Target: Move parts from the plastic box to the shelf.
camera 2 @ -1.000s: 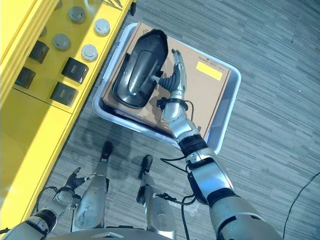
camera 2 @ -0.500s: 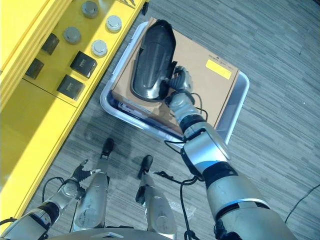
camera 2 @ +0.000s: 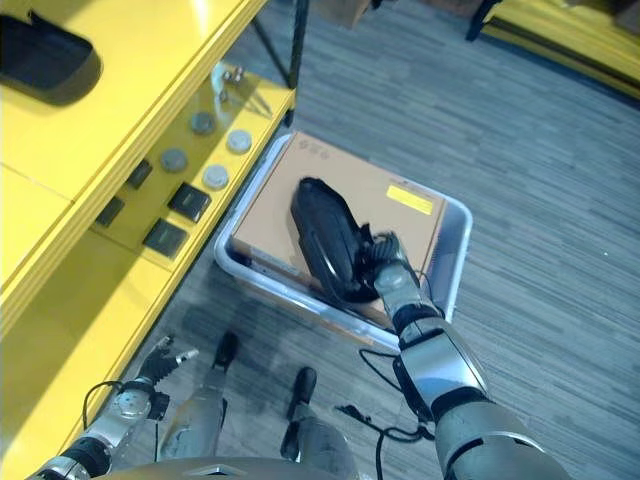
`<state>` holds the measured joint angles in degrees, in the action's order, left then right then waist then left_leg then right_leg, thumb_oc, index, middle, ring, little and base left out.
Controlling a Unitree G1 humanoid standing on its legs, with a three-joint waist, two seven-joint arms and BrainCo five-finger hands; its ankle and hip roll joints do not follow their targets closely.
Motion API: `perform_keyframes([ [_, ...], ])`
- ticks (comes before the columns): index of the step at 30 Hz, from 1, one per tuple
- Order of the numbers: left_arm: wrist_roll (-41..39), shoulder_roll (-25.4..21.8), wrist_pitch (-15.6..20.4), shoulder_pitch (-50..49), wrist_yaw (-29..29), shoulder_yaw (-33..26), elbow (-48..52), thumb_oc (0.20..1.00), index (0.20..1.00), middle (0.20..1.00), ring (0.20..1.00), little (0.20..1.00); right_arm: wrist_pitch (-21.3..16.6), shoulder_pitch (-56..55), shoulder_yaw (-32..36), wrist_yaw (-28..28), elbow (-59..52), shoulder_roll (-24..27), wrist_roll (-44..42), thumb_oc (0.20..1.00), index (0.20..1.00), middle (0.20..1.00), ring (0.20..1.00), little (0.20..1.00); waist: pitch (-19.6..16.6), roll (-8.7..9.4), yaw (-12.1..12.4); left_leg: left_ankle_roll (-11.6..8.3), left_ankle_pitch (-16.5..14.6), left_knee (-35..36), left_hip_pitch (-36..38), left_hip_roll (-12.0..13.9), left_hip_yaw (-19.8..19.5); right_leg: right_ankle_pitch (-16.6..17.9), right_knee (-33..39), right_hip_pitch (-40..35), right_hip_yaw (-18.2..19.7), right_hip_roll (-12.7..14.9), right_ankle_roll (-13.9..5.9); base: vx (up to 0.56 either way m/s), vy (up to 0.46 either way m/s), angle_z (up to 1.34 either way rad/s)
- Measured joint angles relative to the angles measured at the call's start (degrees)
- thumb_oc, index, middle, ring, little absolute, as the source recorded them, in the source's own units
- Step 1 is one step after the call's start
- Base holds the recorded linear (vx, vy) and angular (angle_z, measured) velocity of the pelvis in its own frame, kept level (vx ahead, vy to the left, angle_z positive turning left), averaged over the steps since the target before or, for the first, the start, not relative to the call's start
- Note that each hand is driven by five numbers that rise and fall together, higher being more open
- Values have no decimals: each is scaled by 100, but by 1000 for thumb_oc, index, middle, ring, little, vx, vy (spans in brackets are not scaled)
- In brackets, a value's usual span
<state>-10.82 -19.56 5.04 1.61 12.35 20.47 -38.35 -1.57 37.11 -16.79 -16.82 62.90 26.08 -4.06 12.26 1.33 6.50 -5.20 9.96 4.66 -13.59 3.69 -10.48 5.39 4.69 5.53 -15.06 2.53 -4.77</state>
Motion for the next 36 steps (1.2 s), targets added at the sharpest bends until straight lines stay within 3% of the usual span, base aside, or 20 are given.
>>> perform_keyframes([
  [1, -210, -290, 5, -227, -38, -99, 1036, 1000, 1000, 1000, 1000, 1000, 56, -395, 24, 25, -222, 257, 91, 200, 200, 200, 200, 200, -37, -38, -10, 35, -25, 5, 221, -35, 8, -28, 1, -219, 1, 33, -8, 57, 12, 5],
  [2, -316, -401, 13, -282, -72, -172, 1406, 1000, 1000, 1000, 1000, 1000, 96, -529, 23, 27, -350, 377, 211, 200, 200, 200, 200, 200, -93, -74, -31, 49, -44, 29, 286, -51, 7, -55, 1, -287, 0, 46, -31, 49, 10, 2],
  [6, -788, -467, 148, -107, -250, -508, 2188, 1000, 1000, 1000, 1000, 1000, 187, -873, 5, 9, -1262, 895, 917, 200, 200, 200, 200, 200, -518, -351, -214, 99, -97, 34, 441, -88, 88, -91, 3, -410, 50, 64, -57, 34, -3, -7],
  [9, -1175, -352, 112, -26, -447, -430, 2540, 1000, 1000, 1000, 1000, 1000, 174, -986, -1, 12, -2001, 1090, 1572, 200, 200, 200, 200, 200, -635, -483, -313, 139, -111, 33, 661, -56, 114, -129, 6, -607, 76, 49, -46, 22, -16, -7],
  [13, -2091, -161, 51, 175, -697, -185, 3010, 1000, 1000, 1000, 1000, 1000, 146, -980, -345, 137, -3185, 1847, 2746, 200, 200, 200, 200, 200, -683, -503, -361, 137, -157, 32, 902, -23, 139, -180, 16, -831, 101, 36, 5, 45, -10, -4],
  [19, -3116, -50, -36, 344, -747, 98, 3374, 1000, 1000, 1000, 1000, 1000, 108, -988, -245, 132, -4579, 2454, 3772, 200, 200, 200, 200, 200, -846, -523, -613, 170, -271, 31, 1292, -38, 250, -244, 31, -1182, 184, 62, -2, 44, -5, -7],
  [23, -3840, 220, -39, 660, -654, 427, 3488, 1000, 1000, 1000, 1000, 1000, 8, -979, -264, 103, -4865, 2449, 4050, 200, 200, 200, 200, 200, -1047, -492, -693, 181, -316, 31, 1408, -39, 266, -276, 32, -1290, 190, 52, 8, 0, 0, 0],
  [30, -4527, 558, -45, 1322, -465, 1088, 3620, 1000, 1000, 1000, 1000, 1000, 56, -958, -347, -279, -5427, 2344, 4421, 200, 200, 200, 200, 200, -1087, -499, -722, 181, -340, 32, 1467, -23, 266, -314, 4, -1344, 198, 35, 24, 0, 0, 0],
  [36, -4977, 495, -47, 1384, -410, 1201, 3784, 1000, 1000, 1000, 1000, 1000, 40, -749, -554, -388, -5565, 1993, 4477, 200, 200, 200, 200, 200, -1114, -456, -713, 169, -329, 0, 1463, -24, 272, -300, 1, -1339, 204, 23, 50, 11, -4, 0],
])
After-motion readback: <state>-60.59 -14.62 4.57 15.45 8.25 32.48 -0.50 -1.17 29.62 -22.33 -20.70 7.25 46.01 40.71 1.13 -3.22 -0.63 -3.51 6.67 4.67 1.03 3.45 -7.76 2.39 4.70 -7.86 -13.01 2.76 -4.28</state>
